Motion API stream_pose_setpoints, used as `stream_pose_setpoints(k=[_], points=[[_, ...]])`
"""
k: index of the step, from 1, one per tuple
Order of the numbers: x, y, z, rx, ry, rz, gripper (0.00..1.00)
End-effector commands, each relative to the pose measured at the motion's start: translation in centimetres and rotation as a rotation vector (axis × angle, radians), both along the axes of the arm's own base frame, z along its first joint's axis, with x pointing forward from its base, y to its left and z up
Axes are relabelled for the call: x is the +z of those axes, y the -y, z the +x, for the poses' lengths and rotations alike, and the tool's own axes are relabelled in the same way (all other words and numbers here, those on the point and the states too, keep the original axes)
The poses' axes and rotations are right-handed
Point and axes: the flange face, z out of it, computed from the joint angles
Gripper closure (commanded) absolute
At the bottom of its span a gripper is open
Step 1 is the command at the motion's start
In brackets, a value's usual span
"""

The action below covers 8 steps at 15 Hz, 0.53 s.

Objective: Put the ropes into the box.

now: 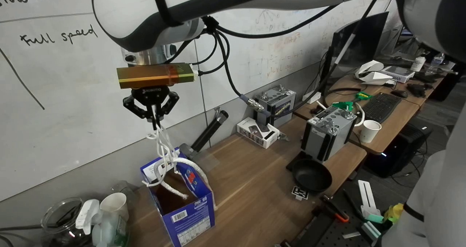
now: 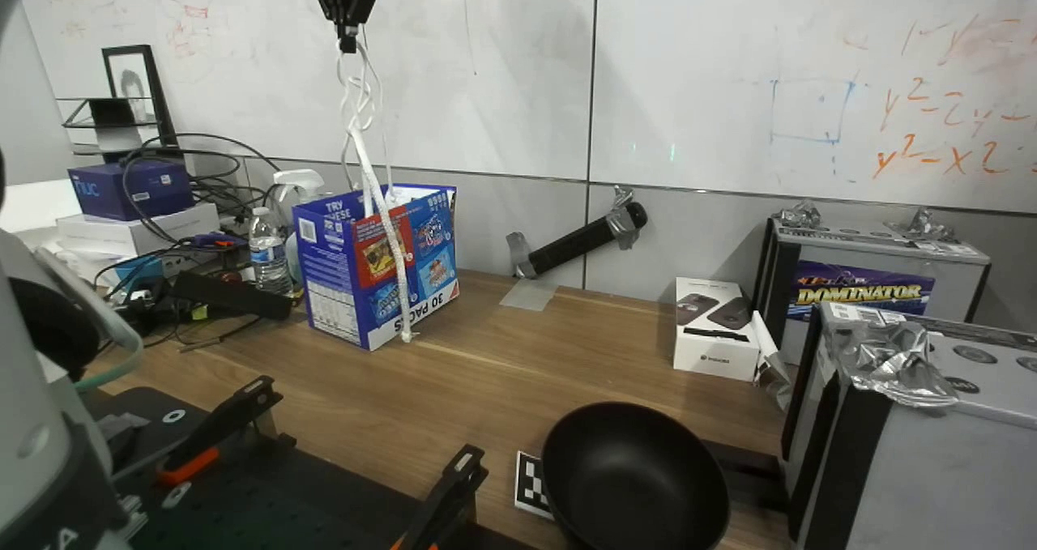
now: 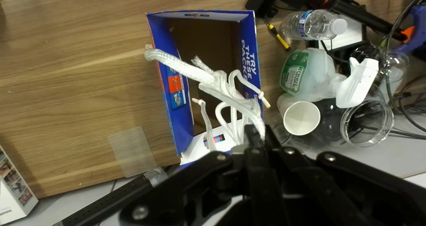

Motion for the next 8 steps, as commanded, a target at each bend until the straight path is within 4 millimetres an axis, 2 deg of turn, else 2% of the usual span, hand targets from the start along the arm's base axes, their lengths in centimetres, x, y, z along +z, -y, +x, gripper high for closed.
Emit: stream_pose_setpoints(k=[1,8], points=[[0.14,0.2,-0.53,0.017,0.009,0.024,0.97],[-0.34,0.2,-0.38,0.031,0.001,0.02,0.97]])
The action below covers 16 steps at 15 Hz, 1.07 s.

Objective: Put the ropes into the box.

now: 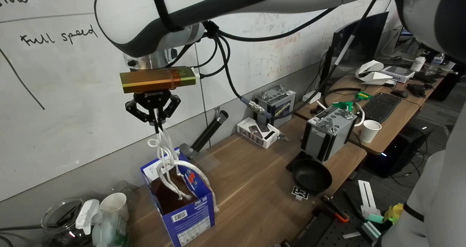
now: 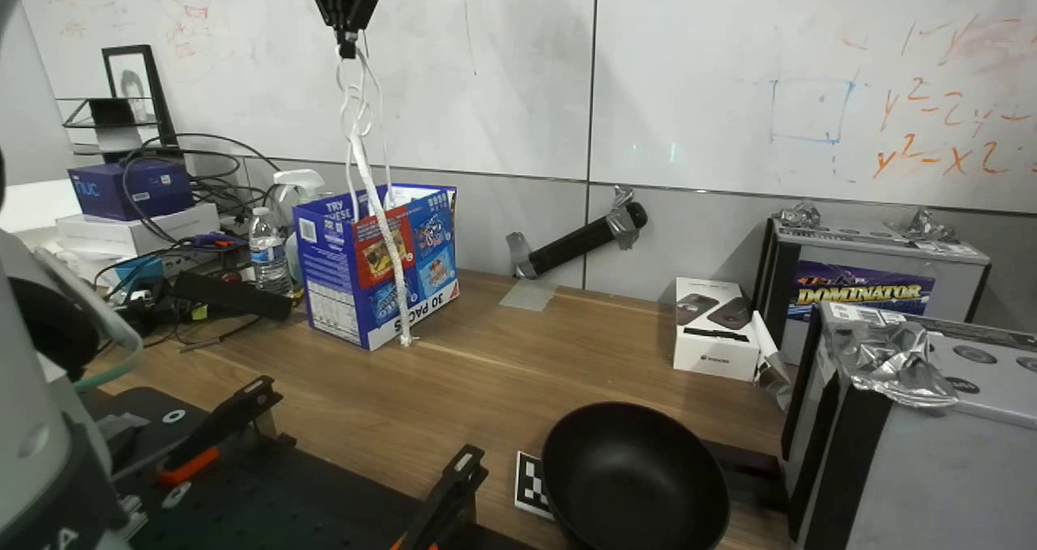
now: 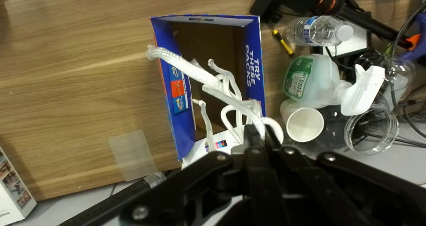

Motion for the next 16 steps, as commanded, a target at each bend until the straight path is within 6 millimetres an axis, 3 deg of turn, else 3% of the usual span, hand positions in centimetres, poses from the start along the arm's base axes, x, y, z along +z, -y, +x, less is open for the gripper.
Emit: stream_pose_setpoints(k=[1,2,3,4,13,16], points=[[0.5,0.3,-0.2,0.018,0.016,0.025,0.97],[0.3,0.1,-0.2,0.026,0.013,0.022,0.97],[0.4,0.1,-0.2,0.028,0.003,0.031,0.7],[0.4,0.1,-0.2,0.039,0.004,0.033,0.69],[-0.2,0.6,-0.8,0.064,-0.028,0.016,0.02],[-1.3,2.0,-1.6,0.001,-0.055,-0.011,0.0]])
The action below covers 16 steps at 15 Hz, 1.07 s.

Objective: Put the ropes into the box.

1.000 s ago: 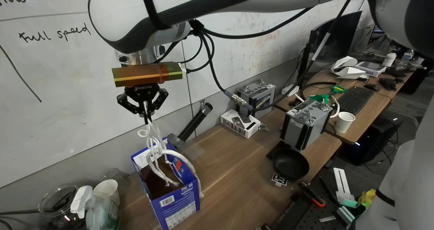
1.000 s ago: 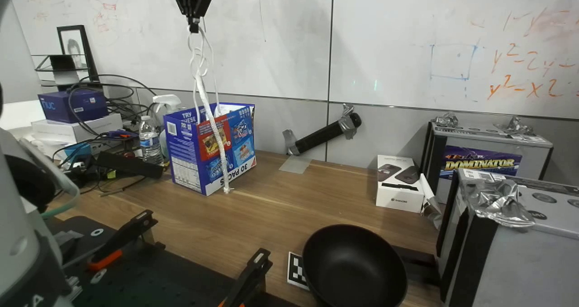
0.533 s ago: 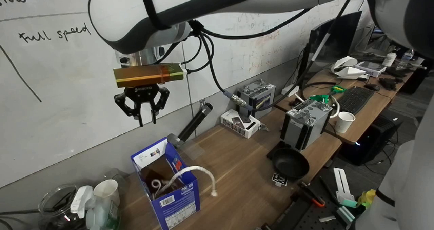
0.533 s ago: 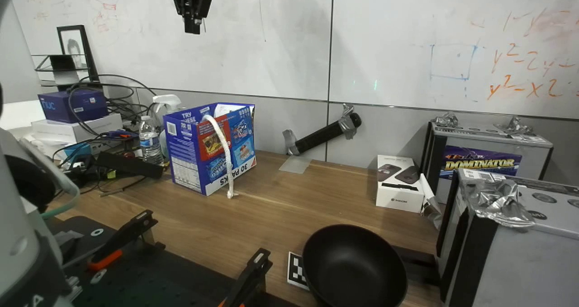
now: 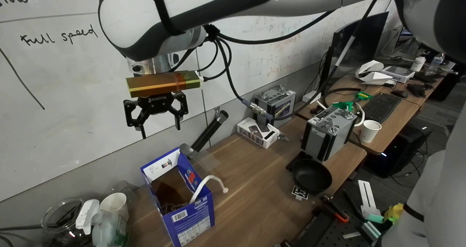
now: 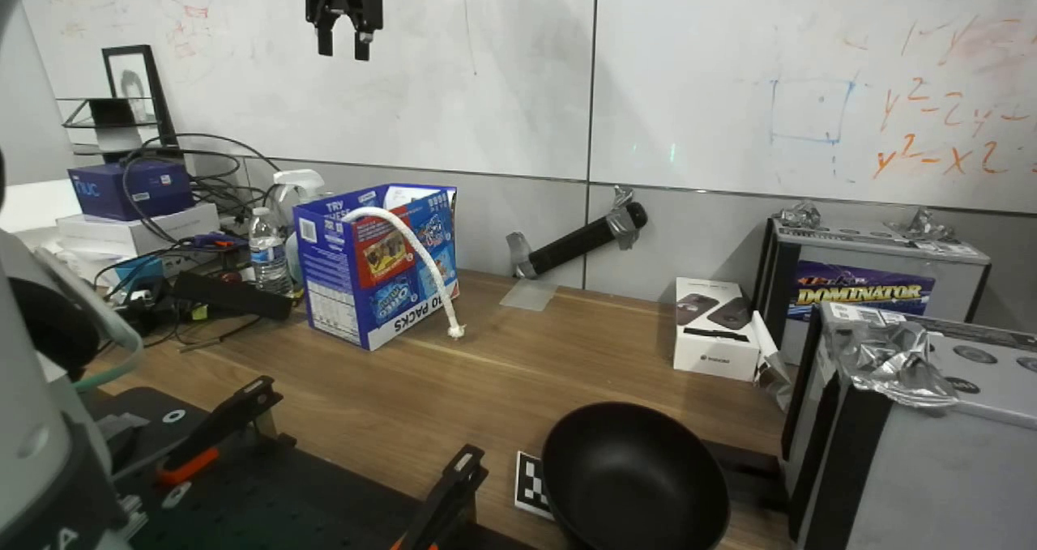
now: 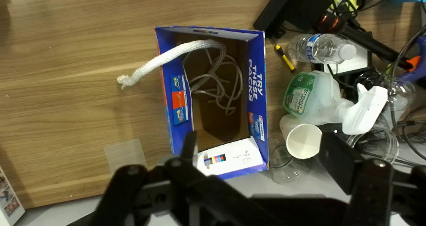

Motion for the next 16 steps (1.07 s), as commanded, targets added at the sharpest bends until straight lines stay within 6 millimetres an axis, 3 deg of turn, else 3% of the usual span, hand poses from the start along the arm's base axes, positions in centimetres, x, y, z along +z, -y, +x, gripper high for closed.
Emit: stream_pose_setpoints(k=[1,11,16], points=[[-0.6,2.4,-1.5,-0.075,-0.02,-0.042,0.0],[-7.4,12.0,-5.6,-0.399,-0.124,-0.086,0.0],[-11.9,16.4,-5.7,-0.642,-0.236,0.02,0.0]])
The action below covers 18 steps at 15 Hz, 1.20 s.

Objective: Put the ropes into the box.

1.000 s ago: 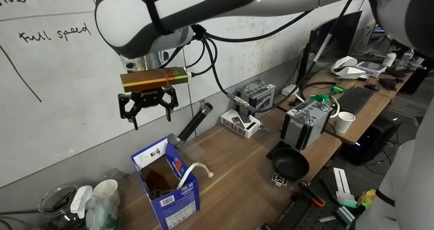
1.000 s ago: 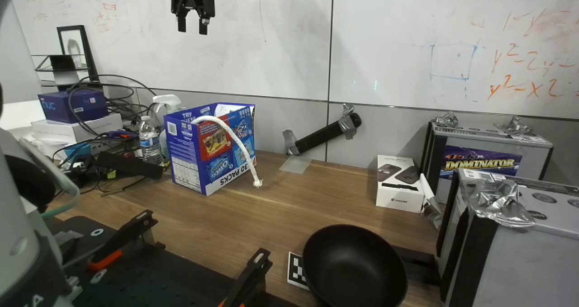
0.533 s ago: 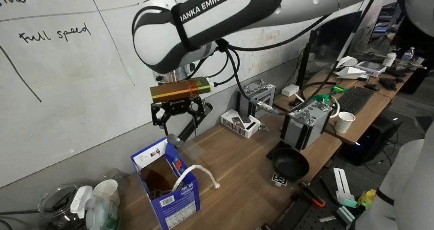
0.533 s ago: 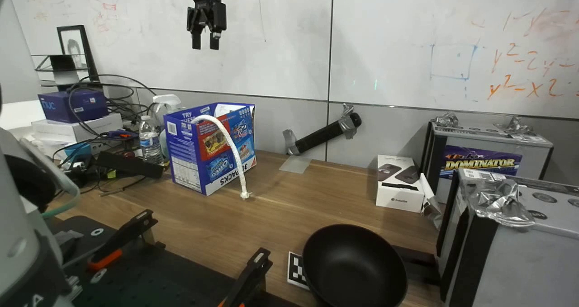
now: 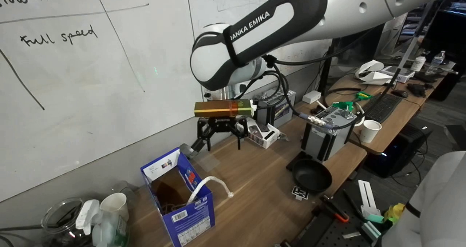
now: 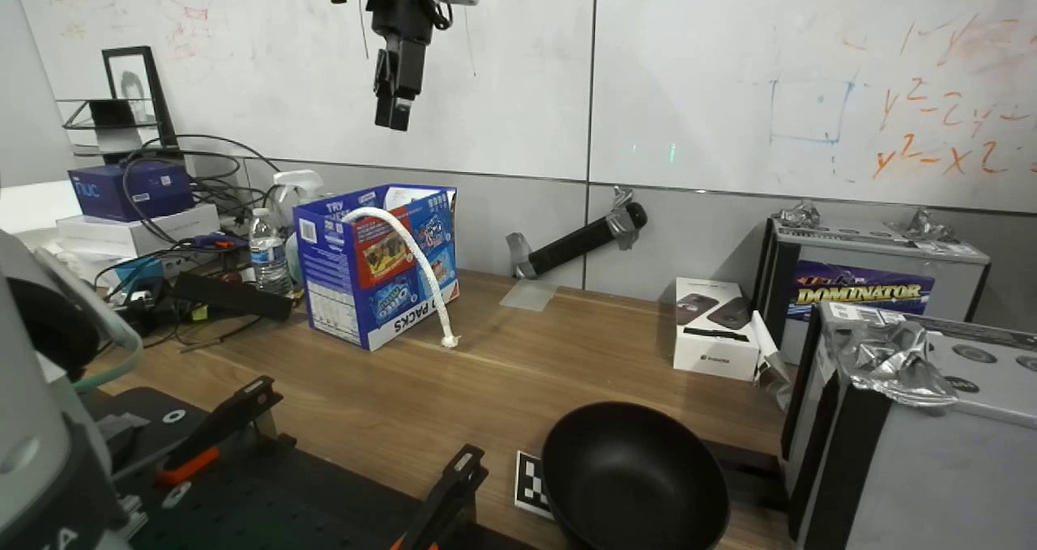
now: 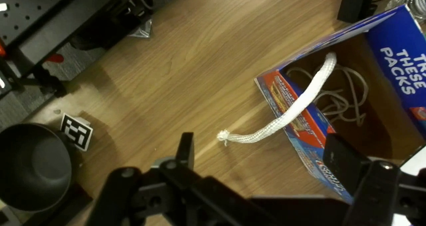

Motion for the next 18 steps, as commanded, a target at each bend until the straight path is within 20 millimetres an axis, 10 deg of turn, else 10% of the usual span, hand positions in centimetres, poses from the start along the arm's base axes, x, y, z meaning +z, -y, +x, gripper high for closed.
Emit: stream_pose_setpoints(k=[1,18], points=[[-2.5,2.1,-0.8,-0.178,0.005,0.057,0.0],[-16.7,3.0,-3.7,-0.581,0.057,0.208,0.0]])
